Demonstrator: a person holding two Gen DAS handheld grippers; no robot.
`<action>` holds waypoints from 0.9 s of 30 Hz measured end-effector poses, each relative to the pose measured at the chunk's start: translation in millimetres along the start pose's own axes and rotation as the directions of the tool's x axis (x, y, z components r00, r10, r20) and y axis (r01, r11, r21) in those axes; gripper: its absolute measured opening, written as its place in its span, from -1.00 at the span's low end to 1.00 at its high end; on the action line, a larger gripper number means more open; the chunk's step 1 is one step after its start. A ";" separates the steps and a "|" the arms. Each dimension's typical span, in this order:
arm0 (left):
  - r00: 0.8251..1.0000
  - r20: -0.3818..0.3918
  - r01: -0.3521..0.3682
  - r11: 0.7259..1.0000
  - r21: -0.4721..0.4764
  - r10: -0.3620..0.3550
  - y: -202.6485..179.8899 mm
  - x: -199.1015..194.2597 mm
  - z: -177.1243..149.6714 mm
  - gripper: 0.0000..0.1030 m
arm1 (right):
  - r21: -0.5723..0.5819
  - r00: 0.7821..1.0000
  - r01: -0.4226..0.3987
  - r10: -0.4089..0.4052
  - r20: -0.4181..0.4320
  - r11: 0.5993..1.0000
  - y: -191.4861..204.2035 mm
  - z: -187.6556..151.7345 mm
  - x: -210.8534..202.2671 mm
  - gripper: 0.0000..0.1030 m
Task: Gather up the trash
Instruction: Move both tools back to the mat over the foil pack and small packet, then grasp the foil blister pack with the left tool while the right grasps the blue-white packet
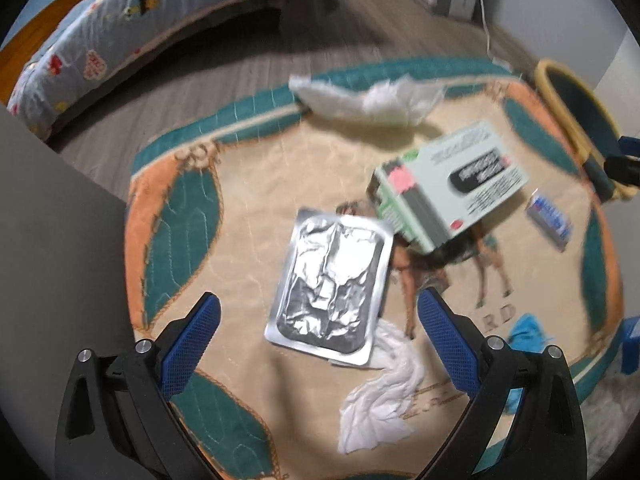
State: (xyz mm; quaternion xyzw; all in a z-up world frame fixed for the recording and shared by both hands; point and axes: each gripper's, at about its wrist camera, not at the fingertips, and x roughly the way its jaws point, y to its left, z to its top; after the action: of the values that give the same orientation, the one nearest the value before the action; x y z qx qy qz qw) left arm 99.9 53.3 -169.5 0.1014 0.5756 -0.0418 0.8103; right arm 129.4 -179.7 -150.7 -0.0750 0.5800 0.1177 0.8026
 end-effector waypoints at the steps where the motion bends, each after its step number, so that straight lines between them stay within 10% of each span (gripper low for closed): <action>1: 1.000 -0.021 -0.011 1.000 0.014 0.011 -2.0 7.1 -0.6 0.90 | -0.020 1.000 -0.003 0.003 -0.018 1.000 4.8 -1.5 4.6 0.82; 17: 0.996 -0.064 0.049 0.993 -0.105 -0.055 22.6 47.5 -2.3 0.84 | -0.126 0.987 -0.008 -0.013 -0.162 0.992 38.8 -20.4 46.2 0.17; 27: 0.996 -0.054 0.067 0.995 -0.079 -0.071 7.9 41.8 2.7 0.42 | -0.193 0.985 0.020 -0.053 -0.167 0.981 54.5 -17.5 56.1 -0.38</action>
State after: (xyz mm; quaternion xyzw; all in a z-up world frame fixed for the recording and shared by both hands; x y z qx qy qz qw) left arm 117.9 62.5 -207.1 0.0512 0.6026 -0.0444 0.7951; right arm 115.2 -126.1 -208.6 -0.1720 0.6315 0.1510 0.7408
